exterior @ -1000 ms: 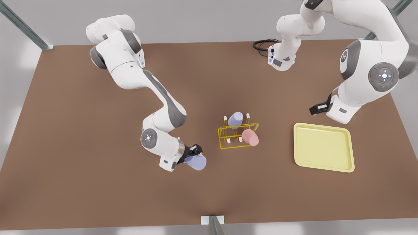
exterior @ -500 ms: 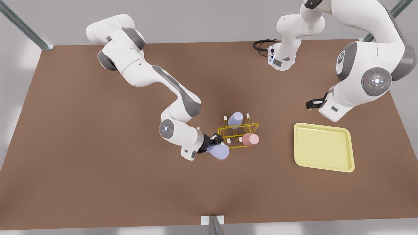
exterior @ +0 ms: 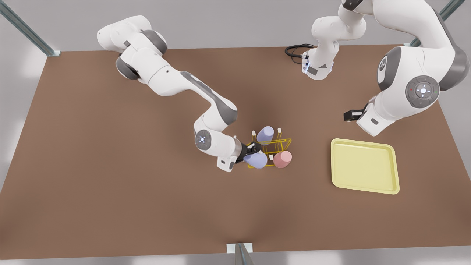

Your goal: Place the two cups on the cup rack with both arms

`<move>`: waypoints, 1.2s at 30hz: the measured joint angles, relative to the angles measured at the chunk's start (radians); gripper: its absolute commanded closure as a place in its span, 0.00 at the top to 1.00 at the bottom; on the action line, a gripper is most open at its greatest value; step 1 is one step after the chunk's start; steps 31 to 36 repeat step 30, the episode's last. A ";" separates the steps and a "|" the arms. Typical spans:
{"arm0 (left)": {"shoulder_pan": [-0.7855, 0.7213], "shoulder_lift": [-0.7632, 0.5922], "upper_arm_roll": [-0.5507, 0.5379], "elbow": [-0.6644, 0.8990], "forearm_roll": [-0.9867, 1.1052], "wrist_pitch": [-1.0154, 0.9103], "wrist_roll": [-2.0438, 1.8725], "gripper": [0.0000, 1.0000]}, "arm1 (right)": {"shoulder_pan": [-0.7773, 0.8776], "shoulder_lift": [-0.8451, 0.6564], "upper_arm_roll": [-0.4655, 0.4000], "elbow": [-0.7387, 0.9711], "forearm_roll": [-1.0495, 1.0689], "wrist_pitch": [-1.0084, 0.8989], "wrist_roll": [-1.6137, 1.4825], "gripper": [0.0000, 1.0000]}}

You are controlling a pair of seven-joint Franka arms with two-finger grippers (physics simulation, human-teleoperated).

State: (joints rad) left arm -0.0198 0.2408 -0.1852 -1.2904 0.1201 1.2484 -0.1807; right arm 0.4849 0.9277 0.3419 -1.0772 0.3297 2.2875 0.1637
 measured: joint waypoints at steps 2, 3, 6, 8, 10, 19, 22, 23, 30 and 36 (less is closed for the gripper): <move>0.001 0.000 0.000 0.000 0.000 -0.004 0.005 1.00 | 0.009 0.014 0.000 0.000 0.000 0.010 0.003 0.86; 0.001 0.000 0.000 0.000 0.000 -0.006 0.007 1.00 | 0.011 0.020 0.000 0.000 -0.001 0.015 0.005 0.86; 0.000 0.000 0.000 0.000 0.000 -0.009 0.013 1.00 | 0.014 0.028 0.000 0.000 -0.002 0.028 0.010 1.00; 0.000 0.000 0.000 0.000 0.000 -0.011 0.017 1.00 | 0.015 0.033 0.000 0.001 -0.002 0.037 0.013 1.00; 0.000 0.000 0.000 0.001 0.000 -0.012 0.020 1.00 | 0.016 0.035 0.000 0.000 -0.002 0.045 0.016 1.00; -0.001 0.000 -0.006 0.003 0.002 -0.014 0.031 1.00 | -0.325 -0.171 -0.064 -0.017 -0.139 -0.213 0.022 1.00; 0.000 0.000 -0.006 0.002 0.002 -0.014 0.033 1.00 | -0.490 -0.324 -0.098 -0.011 -0.375 -0.462 0.016 1.00; 0.000 0.000 -0.006 0.002 0.002 -0.014 0.034 1.00 | -0.495 -0.402 -0.095 -0.009 -0.430 -0.545 0.013 1.00; 0.002 -0.002 -0.014 0.003 0.002 -0.019 0.037 1.00 | -0.468 -0.750 -0.288 -0.286 -0.432 -0.859 -0.009 1.00; 0.002 -0.002 -0.014 0.003 0.002 -0.019 0.037 1.00 | -0.468 -0.750 -0.288 -0.286 -0.432 -0.859 -0.009 1.00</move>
